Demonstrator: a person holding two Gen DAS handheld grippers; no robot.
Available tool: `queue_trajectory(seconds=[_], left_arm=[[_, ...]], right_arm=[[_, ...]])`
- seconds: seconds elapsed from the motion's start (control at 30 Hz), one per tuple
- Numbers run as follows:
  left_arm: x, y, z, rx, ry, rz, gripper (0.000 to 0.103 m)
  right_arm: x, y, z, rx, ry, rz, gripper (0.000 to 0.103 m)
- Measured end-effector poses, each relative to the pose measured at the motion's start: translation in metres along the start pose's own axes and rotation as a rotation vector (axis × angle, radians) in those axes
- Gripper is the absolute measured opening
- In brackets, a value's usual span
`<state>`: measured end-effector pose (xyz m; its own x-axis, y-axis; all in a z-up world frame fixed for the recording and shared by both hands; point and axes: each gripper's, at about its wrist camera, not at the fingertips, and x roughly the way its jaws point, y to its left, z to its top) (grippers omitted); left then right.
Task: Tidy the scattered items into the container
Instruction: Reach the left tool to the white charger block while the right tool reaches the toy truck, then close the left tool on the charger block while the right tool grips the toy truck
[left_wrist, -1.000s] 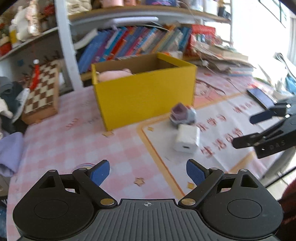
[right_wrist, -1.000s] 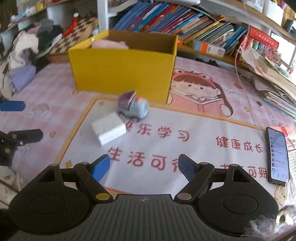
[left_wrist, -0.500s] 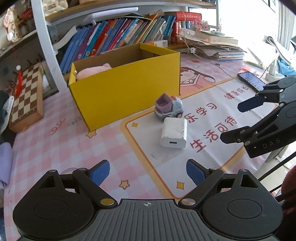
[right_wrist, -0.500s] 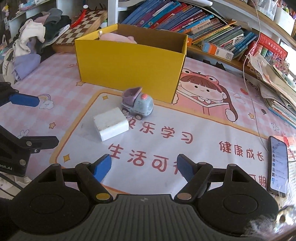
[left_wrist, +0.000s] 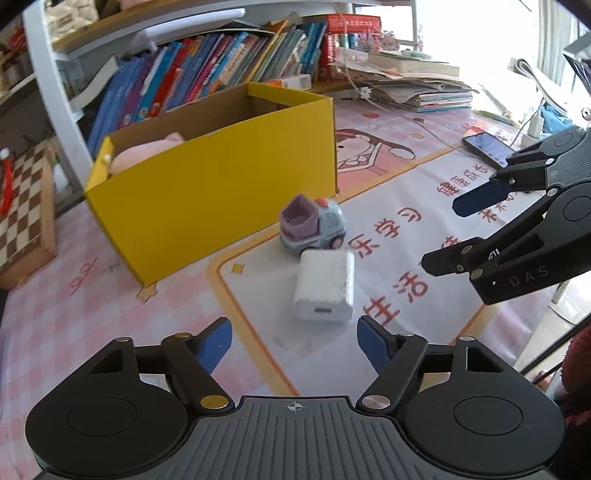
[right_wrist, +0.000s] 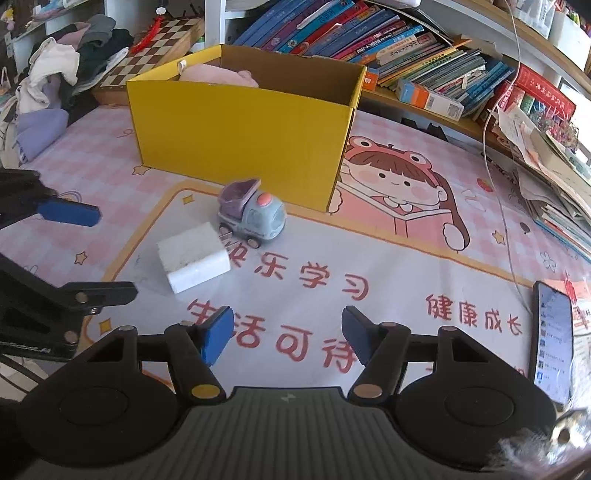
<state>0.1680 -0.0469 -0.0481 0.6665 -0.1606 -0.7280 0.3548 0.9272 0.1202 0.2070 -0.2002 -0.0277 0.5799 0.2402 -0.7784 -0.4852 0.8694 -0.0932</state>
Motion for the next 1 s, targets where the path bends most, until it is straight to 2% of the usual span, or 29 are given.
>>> queue_trajectory(seconds=[0.17, 0.23, 0.47, 0.53, 0.7, 0.8, 1.0], left_arm=[[0.016, -0.007, 0.011, 0.026, -0.010, -0.041, 0.075], [0.026, -0.009, 0.013, 0.031, 0.001, -0.054, 0.070], [0.046, 0.000, 0.019, -0.067, 0.061, -0.106, 0.068], [0.051, 0.001, 0.019, -0.080, 0.074, -0.117, 0.056], [0.051, 0.001, 0.017, -0.058, 0.074, -0.126, 0.043], [0.048, 0.003, 0.015, -0.048, 0.078, -0.120, 0.043], [0.032, 0.025, 0.002, -0.140, 0.085, -0.078, 0.042]], right_arm=[[0.004, -0.005, 0.006, -0.013, 0.000, -0.003, 0.063], [0.006, -0.007, 0.008, -0.017, 0.002, -0.006, 0.063], [0.016, -0.009, 0.017, -0.036, 0.011, 0.005, 0.063], [0.018, -0.009, 0.019, -0.042, 0.013, 0.009, 0.064], [0.025, -0.010, 0.025, -0.056, 0.020, 0.018, 0.064], [0.031, -0.009, 0.030, -0.060, 0.026, 0.032, 0.064], [0.047, -0.002, 0.042, -0.057, 0.042, 0.082, 0.064]])
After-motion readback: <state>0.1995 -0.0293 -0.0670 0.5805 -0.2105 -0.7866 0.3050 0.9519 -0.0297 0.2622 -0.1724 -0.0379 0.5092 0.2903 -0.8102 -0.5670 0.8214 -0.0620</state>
